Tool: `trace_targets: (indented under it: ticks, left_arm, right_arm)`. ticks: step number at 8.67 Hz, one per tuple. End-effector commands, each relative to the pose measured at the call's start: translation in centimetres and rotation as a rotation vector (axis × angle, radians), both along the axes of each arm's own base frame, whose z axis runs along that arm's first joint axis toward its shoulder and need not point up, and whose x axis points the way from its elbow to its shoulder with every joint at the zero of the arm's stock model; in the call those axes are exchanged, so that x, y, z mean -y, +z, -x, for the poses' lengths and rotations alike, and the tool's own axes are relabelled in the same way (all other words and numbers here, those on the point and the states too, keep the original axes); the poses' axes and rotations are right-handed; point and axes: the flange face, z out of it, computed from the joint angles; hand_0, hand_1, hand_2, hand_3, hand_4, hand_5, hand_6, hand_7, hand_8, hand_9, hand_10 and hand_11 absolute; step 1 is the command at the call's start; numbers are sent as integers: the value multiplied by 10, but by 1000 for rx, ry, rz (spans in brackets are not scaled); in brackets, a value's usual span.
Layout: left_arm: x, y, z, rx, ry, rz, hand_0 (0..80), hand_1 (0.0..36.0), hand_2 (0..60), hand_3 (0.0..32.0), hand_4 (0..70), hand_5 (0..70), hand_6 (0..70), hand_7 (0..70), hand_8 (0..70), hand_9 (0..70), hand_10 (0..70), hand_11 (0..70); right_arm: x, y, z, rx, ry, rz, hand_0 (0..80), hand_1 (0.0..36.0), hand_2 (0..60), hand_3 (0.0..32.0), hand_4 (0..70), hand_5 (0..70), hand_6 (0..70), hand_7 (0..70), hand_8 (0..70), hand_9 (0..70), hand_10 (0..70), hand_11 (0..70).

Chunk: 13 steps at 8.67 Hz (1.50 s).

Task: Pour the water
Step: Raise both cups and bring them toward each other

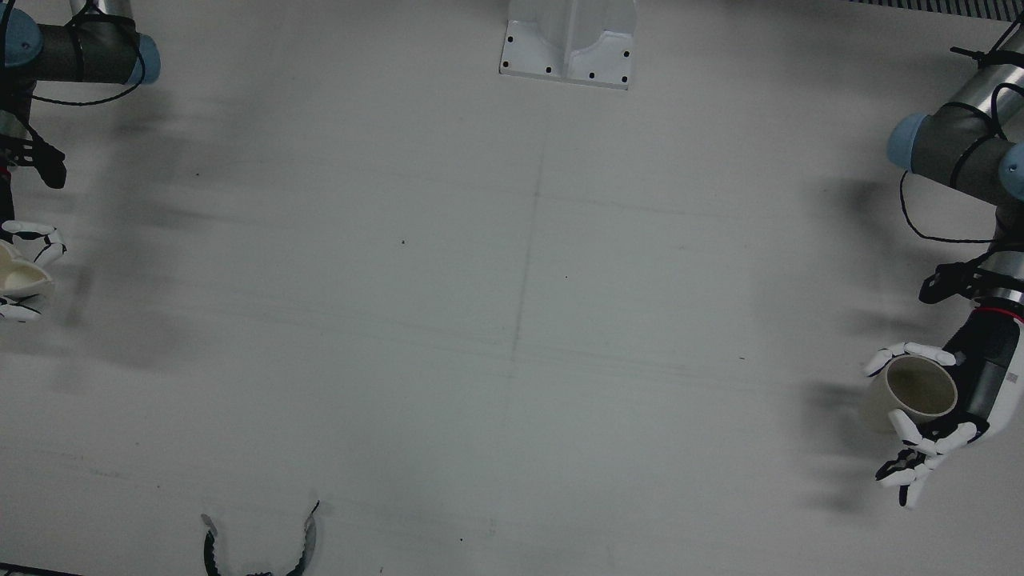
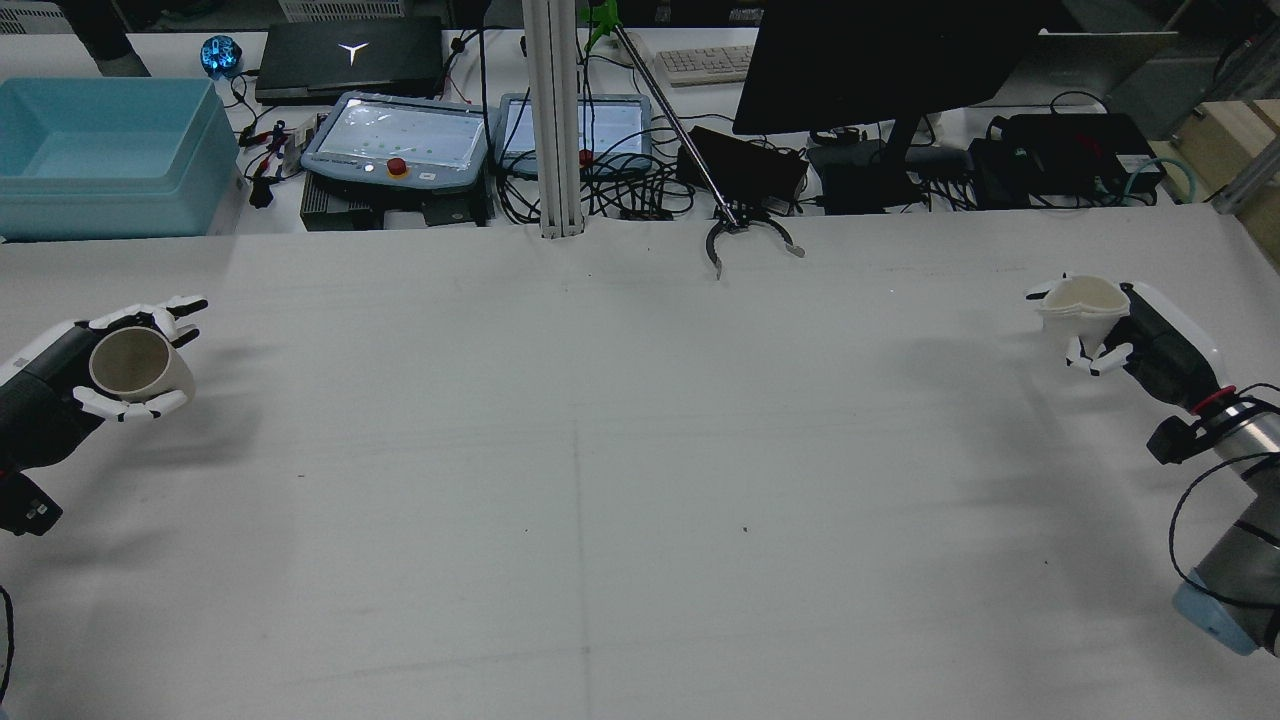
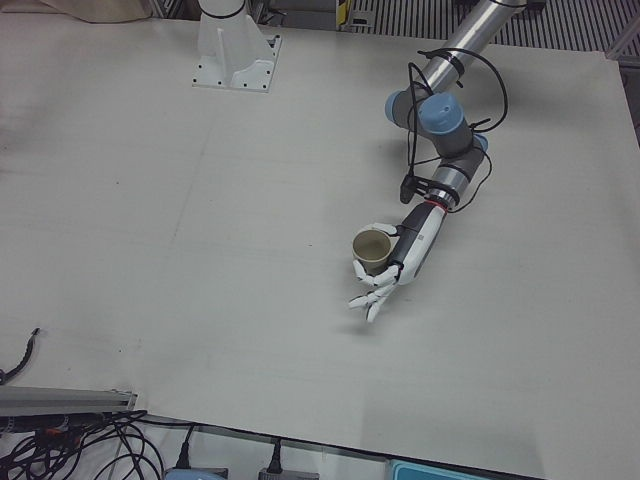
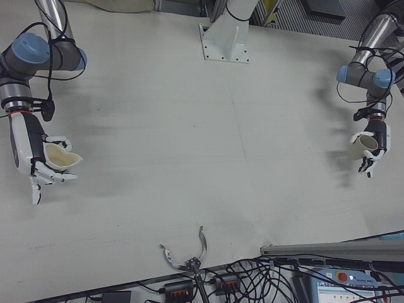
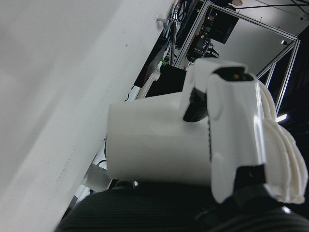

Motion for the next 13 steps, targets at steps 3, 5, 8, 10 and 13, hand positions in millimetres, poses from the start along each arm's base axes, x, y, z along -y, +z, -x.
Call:
trace_targets:
  ticks: [3, 5, 8, 10, 13]
  left_arm:
    - [0, -116, -105, -37, 129, -34, 800, 360, 600, 0, 560, 700, 186, 186, 63, 32, 69, 140]
    - [5, -166, -148, -35, 164, -44, 800, 360, 600, 0, 558, 700, 190, 188, 66, 34, 71, 142]
    - [-21, -275, -244, -51, 281, -51, 800, 360, 600, 0, 564, 700, 206, 196, 71, 39, 73, 145]
    - [-20, -338, -290, -81, 317, -69, 800, 360, 600, 0, 561, 700, 214, 201, 71, 36, 70, 140]
    - [-18, -416, -294, -127, 319, -102, 800, 360, 600, 0, 578, 700, 223, 207, 68, 31, 63, 129]
  right_arm:
    - [55, -255, -26, 36, 89, -14, 800, 360, 600, 0, 395, 211, 486, 700, 387, 527, 0, 0]
    - [86, -343, 8, 25, 107, -91, 800, 360, 600, 0, 493, 221, 540, 700, 411, 558, 0, 0]
    - [51, -454, 47, -109, 204, -242, 800, 360, 600, 0, 645, 224, 632, 700, 426, 590, 0, 0]
    - [34, -501, 97, -206, 262, -301, 800, 360, 600, 0, 650, 224, 649, 700, 413, 570, 0, 0]
    - [-4, -536, 181, -460, 317, -349, 800, 360, 600, 0, 554, 220, 585, 700, 376, 536, 0, 0]
